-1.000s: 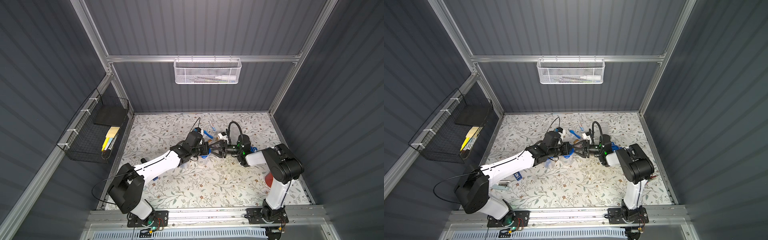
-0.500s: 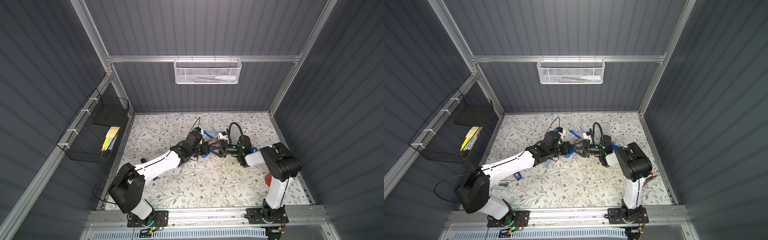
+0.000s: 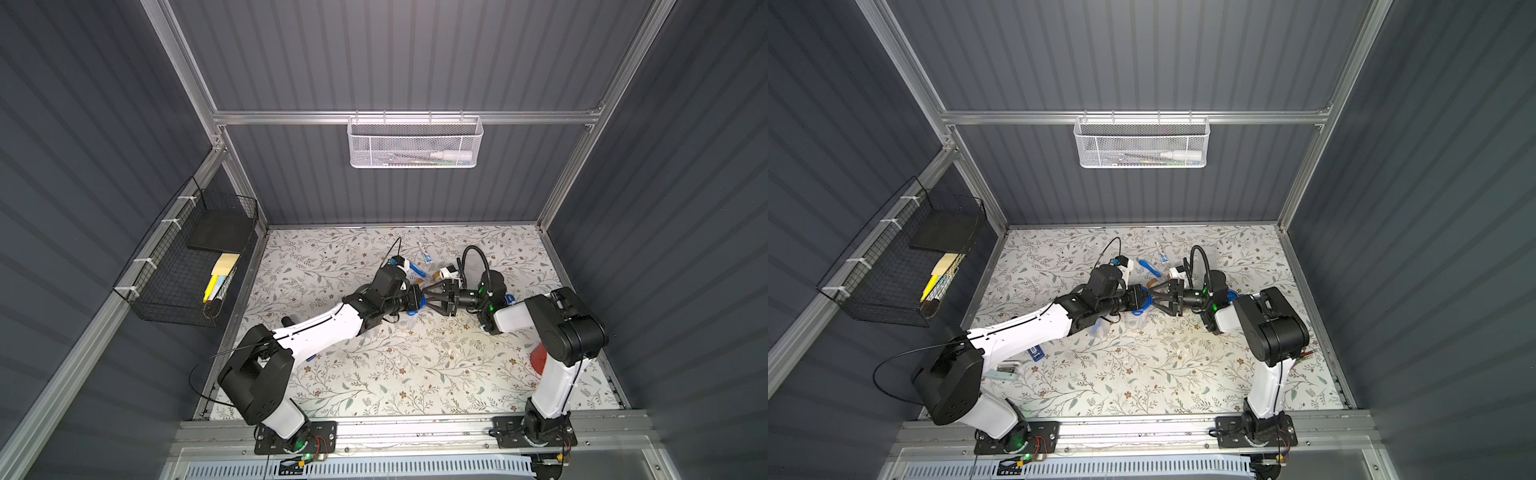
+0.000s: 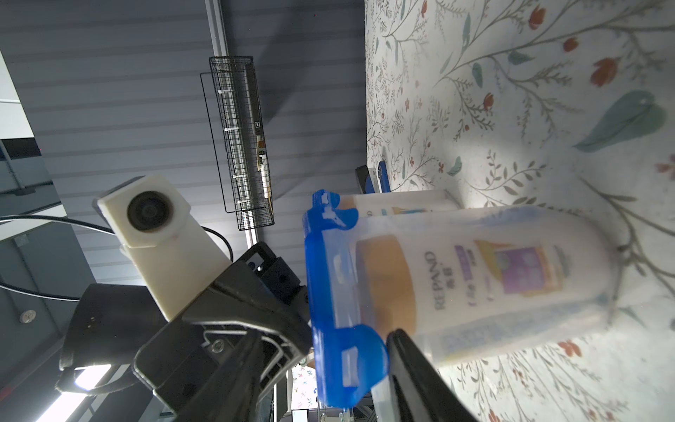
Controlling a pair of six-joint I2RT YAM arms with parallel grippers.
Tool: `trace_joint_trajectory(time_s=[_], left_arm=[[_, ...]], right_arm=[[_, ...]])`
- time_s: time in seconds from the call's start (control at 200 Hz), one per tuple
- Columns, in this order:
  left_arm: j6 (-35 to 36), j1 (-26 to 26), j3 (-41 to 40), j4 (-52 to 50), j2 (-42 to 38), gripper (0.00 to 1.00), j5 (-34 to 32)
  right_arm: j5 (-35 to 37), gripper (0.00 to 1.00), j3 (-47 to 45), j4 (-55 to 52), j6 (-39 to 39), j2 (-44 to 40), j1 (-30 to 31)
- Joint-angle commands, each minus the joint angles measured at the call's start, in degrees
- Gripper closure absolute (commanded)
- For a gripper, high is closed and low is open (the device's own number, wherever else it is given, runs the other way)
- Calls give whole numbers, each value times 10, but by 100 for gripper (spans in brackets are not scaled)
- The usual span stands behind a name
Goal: Take out toiletry kits
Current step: Unfasten the latch on the container, then adjust the container at the center of the board.
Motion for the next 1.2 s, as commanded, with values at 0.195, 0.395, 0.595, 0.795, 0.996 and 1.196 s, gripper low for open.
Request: trace_joint_trajectory(time_s=[0.195, 0.395, 0.595, 0.795, 0.996, 1.196], left_arm=[[-8, 8, -86, -263, 46, 100, -34], [-6, 9, -89, -255, 52, 100, -29], [-10, 9, -102, -244, 57, 100, -24], [-18, 9, -116, -226, 60, 100, -15], [-19, 9, -106, -223, 70, 100, -13], [-10, 9, -78, -249, 54, 100, -20]], right_arm=[[-23, 44, 25, 123, 23, -72, -14], [-22, 44, 25, 117, 24, -90, -20], [-23, 43, 22, 108, 20, -102, -27], [-28, 44, 23, 62, -11, -111, -29], [-27, 44, 15, 45, -27, -111, -29], [-23, 44, 24, -110, -126, -149, -28]])
